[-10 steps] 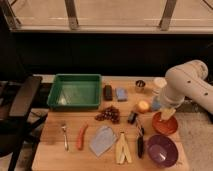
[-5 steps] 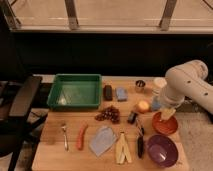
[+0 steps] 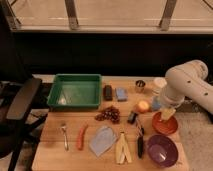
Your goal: Place apple in plastic cup
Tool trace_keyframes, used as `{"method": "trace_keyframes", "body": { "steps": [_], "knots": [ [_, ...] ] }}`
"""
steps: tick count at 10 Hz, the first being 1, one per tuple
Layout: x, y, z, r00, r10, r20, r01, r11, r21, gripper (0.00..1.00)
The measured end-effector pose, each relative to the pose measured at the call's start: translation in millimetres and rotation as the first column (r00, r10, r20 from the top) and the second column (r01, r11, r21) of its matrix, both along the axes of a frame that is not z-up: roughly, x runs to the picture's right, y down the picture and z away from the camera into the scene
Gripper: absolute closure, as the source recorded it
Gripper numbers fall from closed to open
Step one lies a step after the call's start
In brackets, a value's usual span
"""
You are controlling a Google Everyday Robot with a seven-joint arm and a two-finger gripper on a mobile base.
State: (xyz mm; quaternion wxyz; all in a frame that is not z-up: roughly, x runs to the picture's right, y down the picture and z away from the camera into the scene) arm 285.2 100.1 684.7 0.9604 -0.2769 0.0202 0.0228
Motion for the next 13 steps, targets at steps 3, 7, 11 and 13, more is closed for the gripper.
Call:
{"method": "trace_keyframes", "body": {
  "steps": [3, 7, 11, 13],
  "knots": [
    [-1, -2, -0.2, 1.000, -0.010, 0.019, 0.010, 0.9999, 0.006, 0.35],
    [-53, -23, 32.1, 0.983, -0.063, 0.174, 0.060, 0.9979, 0.025, 0.35],
    [-90, -11, 96.5, 0.973, -0.106, 0.203, 0.105, 0.9943, 0.013, 0.35],
    [-87, -10, 129.3, 0.976, -0.100, 0.194, 0.099, 0.9950, 0.014, 0.35]
  ]
}}
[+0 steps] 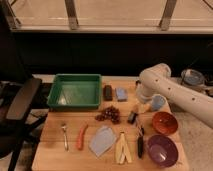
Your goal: Place apple in plastic cup
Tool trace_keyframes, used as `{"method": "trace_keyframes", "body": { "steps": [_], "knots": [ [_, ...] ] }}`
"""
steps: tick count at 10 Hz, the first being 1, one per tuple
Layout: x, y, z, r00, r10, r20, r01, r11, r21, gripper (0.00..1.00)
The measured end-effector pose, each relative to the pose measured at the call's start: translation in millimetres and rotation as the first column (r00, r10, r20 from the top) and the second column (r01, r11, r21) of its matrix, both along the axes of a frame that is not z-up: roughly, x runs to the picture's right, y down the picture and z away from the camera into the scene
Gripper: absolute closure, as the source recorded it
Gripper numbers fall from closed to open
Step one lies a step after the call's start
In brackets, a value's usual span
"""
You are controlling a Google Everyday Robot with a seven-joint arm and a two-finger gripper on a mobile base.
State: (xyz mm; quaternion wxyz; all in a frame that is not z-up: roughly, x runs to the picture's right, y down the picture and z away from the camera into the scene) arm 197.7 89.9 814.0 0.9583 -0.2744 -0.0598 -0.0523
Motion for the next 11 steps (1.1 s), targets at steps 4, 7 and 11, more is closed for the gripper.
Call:
{"method": "trace_keyframes", "body": {
  "steps": [4, 7, 11],
  "knots": [
    [27, -4, 28.4, 0.999, 0.036, -0.018, -0.036, 0.9993, 0.001, 0.35],
    [48, 12, 49.1, 0.998, 0.058, -0.030, -0.059, 0.9974, -0.042, 0.35],
    [56, 35, 71.3, 0.994, 0.104, 0.016, -0.102, 0.9898, -0.099, 0.35]
  ]
}}
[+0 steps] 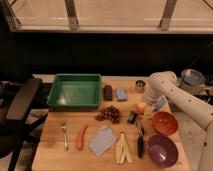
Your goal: Place apple in plastic cup
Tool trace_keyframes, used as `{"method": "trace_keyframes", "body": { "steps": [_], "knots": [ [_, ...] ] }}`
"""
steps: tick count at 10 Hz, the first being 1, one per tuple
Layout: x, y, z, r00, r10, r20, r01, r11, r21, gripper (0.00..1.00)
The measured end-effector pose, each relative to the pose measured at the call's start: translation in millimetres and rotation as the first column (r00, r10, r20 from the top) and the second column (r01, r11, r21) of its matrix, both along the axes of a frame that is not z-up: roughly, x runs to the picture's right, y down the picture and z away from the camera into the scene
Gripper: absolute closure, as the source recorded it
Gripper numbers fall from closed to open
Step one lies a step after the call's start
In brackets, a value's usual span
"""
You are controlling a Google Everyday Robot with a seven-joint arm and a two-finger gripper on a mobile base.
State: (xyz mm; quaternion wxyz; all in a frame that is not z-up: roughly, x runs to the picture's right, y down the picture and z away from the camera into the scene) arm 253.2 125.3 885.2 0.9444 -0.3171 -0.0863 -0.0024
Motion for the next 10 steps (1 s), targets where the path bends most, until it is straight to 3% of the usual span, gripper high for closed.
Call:
{"method": "trace_keyframes", "body": {
  "steps": [1, 2, 5, 7, 10],
  "knots": [
    [1, 4, -0.5, 1.000, 0.017, 0.022, -0.017, 0.9998, -0.006, 0.39],
    [-1, 5, -3.3, 0.999, 0.017, 0.029, -0.017, 0.9999, -0.002, 0.49],
    [-13, -11, -25.2, 0.998, 0.017, 0.066, -0.020, 0.9986, 0.048, 0.78],
    [-24, -33, -49.0, 0.996, 0.012, 0.090, -0.021, 0.9955, 0.092, 0.96],
    [-16, -75, -84.6, 0.998, 0.028, 0.064, -0.039, 0.9831, 0.179, 1.00]
  ]
}}
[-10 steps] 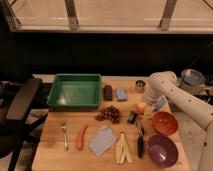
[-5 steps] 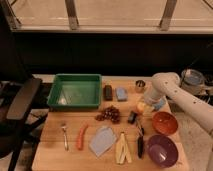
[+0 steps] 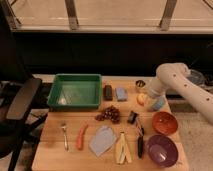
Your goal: Place apple in plastic cup
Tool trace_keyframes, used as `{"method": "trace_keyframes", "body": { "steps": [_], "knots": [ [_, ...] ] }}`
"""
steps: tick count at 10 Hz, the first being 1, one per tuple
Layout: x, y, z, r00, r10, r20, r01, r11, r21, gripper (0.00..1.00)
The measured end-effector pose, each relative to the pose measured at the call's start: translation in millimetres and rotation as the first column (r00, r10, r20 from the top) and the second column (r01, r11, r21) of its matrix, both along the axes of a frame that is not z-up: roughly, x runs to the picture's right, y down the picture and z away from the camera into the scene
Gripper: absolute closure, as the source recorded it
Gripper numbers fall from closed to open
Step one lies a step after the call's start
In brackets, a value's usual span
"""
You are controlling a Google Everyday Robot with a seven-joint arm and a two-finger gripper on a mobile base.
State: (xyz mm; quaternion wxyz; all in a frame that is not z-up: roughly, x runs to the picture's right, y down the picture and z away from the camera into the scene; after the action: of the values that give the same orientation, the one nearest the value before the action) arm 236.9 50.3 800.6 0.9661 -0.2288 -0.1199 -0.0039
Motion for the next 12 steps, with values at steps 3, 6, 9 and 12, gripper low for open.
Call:
{"method": "trace_keyframes", "body": {
  "steps": [3, 6, 9, 12],
  "knots": [
    [38, -28, -4.3, 0.998, 0.033, -0.051, -0.031, 0.9986, 0.042, 1.00],
    [74, -36, 12.3, 0.991, 0.062, -0.115, -0.058, 0.9977, 0.034, 0.89],
    [94, -31, 22.6, 0.984, 0.091, -0.152, -0.090, 0.9959, 0.012, 0.61],
    [105, -23, 29.6, 0.978, 0.111, -0.176, -0.114, 0.9934, -0.008, 0.40]
  ]
}}
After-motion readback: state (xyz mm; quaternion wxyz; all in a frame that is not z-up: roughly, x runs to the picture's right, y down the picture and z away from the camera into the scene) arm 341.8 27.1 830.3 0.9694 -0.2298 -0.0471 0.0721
